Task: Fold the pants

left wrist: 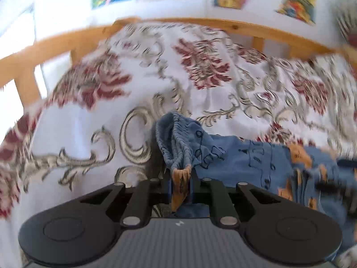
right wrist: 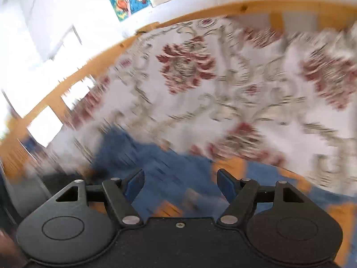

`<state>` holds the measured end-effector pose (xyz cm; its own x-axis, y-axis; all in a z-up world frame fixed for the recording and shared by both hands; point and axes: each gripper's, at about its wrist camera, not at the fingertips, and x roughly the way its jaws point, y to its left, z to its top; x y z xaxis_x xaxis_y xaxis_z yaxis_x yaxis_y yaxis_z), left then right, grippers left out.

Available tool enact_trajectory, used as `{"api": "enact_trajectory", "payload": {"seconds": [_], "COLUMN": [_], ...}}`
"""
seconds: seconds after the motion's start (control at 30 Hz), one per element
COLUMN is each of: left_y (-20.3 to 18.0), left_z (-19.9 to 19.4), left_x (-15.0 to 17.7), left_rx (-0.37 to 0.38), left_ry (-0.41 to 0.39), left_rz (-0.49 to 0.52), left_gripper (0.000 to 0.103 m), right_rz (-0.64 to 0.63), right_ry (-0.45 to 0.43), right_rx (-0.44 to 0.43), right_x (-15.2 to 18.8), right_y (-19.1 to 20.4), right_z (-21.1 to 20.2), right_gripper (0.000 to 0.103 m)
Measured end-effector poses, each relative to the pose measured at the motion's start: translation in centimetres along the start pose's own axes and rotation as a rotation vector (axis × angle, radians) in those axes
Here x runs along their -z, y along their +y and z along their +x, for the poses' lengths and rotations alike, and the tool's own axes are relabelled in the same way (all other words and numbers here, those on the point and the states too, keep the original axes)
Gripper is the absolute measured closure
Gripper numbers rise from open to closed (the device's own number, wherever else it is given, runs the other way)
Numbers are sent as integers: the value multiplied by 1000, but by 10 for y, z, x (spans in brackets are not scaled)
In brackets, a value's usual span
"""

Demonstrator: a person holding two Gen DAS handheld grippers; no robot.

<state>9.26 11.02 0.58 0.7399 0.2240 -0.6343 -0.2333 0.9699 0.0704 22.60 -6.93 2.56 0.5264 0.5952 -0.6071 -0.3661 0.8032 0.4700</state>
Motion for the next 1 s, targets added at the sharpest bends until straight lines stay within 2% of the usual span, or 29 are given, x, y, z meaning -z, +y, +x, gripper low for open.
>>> {"api": "enact_trajectory", "payload": {"seconds": [0.1,0.23,0.33,0.43,0.53,0.57,0.7,1.0], "left_y": [-12,-17,-22,-25,-27,-28,-30,-27], "left_z": [-4,-6,-10,-12,-15,-15,-17,-18], "left_x": [3,7,10,12,12,12,12,11], "left_rx": [-29,-48,-51,-47,-43,-41,-33,-20], "left_ry": [-24,-36,-61,-78,-92,-97,-99,-104], "left_rz": [66,107,145,165,180,185,186,179], "left_gripper": [89,89,89,88,88,88,89,88], "right_rz": [46,3,-48,-107,-99,-93,-67,-39], "right_ry": [79,220,288,318,325,318,293,240], "right_rx": [-138,-210,-196,-148,-108,-99,-106,-123], "right_x": [-36,-65,-65,-57,-50,-49,-46,-45], "right_y": [14,48,71,91,97,96,95,91], "right_z": [25,63,83,98,107,109,105,91], "right_gripper": [29,30,33,40,52,61,82,89]}}
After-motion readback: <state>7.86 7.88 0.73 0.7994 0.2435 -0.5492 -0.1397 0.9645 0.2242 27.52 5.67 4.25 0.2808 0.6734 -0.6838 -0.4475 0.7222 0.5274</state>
